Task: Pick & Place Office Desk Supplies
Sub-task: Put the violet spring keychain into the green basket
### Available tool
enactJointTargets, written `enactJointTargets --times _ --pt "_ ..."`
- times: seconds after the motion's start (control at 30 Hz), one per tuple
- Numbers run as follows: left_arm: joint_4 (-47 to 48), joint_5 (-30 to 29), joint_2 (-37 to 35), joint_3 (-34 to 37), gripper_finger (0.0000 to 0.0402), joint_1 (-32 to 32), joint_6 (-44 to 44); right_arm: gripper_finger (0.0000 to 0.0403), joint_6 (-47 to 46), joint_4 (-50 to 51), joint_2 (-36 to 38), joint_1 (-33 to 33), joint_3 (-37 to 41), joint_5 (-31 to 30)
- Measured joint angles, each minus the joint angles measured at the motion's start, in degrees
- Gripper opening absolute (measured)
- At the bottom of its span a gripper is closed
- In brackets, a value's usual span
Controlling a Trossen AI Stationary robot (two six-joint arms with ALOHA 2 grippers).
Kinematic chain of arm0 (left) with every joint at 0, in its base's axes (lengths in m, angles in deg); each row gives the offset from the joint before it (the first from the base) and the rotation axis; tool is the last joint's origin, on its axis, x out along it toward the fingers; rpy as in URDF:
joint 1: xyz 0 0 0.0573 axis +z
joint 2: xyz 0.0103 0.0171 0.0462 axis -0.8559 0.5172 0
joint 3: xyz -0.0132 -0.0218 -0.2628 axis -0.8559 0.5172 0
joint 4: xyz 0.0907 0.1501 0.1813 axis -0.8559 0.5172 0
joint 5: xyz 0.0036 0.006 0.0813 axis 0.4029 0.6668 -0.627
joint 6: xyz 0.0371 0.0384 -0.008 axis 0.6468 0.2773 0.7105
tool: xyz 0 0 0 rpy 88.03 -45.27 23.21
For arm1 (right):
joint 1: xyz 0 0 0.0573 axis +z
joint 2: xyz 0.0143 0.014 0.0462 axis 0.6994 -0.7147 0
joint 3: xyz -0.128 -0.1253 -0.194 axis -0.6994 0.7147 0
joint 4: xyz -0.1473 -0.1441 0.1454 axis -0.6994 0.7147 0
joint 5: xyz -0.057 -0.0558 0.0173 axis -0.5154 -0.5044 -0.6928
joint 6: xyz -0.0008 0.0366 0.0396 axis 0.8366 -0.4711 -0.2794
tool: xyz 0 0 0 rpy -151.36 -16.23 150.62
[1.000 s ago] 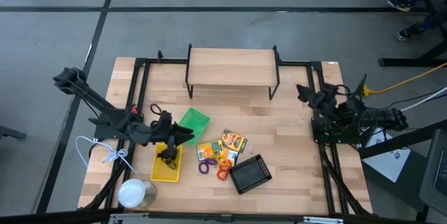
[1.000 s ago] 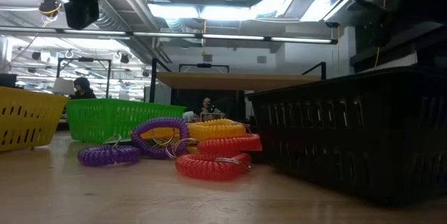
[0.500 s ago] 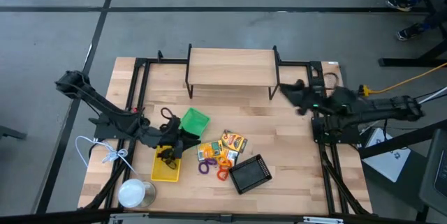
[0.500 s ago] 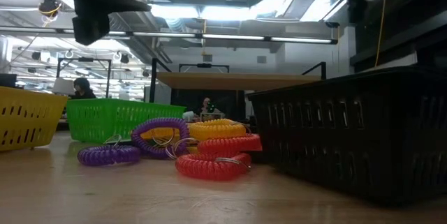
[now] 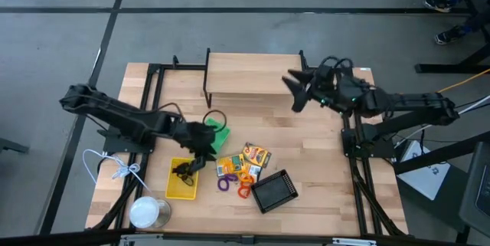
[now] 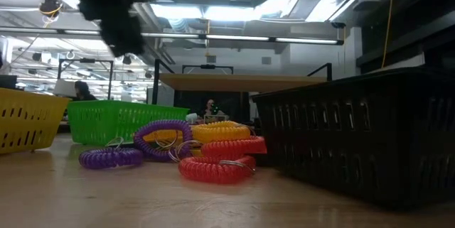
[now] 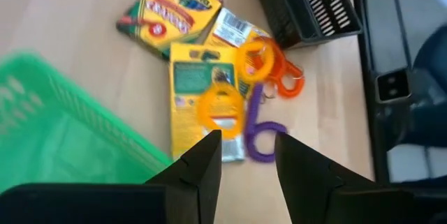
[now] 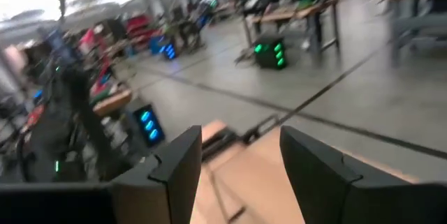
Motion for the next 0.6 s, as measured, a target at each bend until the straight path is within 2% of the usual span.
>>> enactJointTargets --times 0.2,0.37,0.6 --pt "-0.19 5.91 5.7 -1.88 0.0127 4.16 13.71 0.0197 -3.21 0.04 0.15 -0.86 -1.84 -1.05" --pt "-0.25 11.31 12.45 -4.45 0.0127 4.24 19.96 0.0197 -6.06 0.49 0.13 -0.22 -1.84 -2.37" --pt "-0.29 11.11 21.36 -12.77 0.0127 1.35 22.77 0.0197 -6.19 1.44 0.13 -0.07 -1.84 -2.1"
